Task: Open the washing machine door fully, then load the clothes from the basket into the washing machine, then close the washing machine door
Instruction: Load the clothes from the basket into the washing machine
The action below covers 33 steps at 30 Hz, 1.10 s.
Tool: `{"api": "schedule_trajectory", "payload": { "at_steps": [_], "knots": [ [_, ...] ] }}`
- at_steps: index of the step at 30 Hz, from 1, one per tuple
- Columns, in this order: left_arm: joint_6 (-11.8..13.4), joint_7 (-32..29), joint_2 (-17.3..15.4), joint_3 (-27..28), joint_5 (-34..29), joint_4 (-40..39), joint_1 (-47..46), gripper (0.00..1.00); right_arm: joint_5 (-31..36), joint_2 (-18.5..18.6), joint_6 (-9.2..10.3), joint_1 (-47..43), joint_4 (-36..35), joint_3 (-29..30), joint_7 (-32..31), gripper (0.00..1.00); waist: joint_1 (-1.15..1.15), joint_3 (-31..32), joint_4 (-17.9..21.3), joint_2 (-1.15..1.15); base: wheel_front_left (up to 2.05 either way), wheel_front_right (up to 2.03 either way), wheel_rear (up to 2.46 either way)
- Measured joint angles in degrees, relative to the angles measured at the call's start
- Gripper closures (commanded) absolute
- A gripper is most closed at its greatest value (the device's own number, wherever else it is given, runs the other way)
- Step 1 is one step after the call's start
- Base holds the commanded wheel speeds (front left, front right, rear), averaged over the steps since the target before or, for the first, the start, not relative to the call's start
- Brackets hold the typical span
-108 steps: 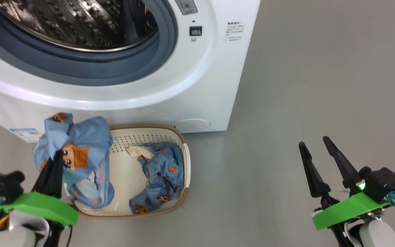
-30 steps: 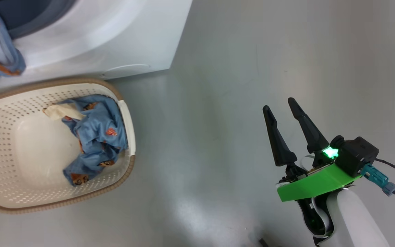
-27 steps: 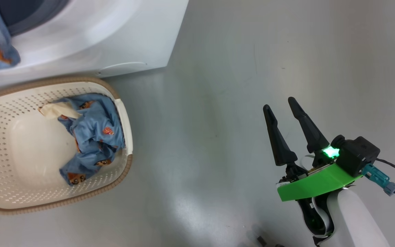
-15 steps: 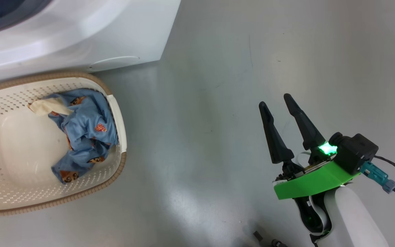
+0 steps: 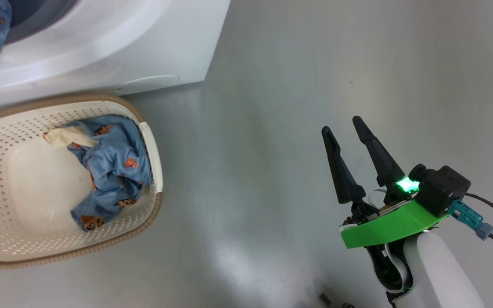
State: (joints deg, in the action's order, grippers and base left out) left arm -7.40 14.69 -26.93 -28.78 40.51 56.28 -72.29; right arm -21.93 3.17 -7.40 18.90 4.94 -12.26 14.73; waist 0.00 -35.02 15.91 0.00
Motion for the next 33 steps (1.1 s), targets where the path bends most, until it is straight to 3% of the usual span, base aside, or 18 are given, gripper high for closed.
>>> {"api": "schedule_trajectory", "payload": {
  "at_steps": [6,12,18,24,33],
  "knots": [
    [0.0,0.0,0.4,-2.8,2.1,1.2,-0.5,0.0,0.0,0.0,0.0,0.0,0.1,0.0,0.0,0.0,0.0,0.5,-0.6,0.0,0.0,0.0,0.0],
    [0.0,0.0,0.6,-1.5,4.2,-1.1,-0.4,0.0,0.0,0.0,0.0,0.0,0.1,0.3,0.0,0.0,0.0,0.4,-1.2,0.0,0.0,0.0,0.0],
    [0.0,0.0,1.9,6.2,3.8,-8.5,4.2,0.0,0.3,0.0,0.0,0.0,0.1,1.9,0.0,0.0,0.0,0.7,-2.5,0.0,0.0,0.0,0.0],
    [0.0,0.0,5.4,14.4,-1.1,-15.7,12.9,0.0,1.2,0.0,0.0,0.0,0.2,2.5,0.0,0.0,0.0,1.5,-4.2,0.0,0.0,0.0,0.0],
    [0.0,0.0,10.0,21.0,-8.3,-23.8,23.6,0.0,2.6,0.0,0.0,0.0,0.6,4.0,0.0,0.0,0.0,3.8,-6.2,0.0,0.0,0.0,0.0]
  ]
}}
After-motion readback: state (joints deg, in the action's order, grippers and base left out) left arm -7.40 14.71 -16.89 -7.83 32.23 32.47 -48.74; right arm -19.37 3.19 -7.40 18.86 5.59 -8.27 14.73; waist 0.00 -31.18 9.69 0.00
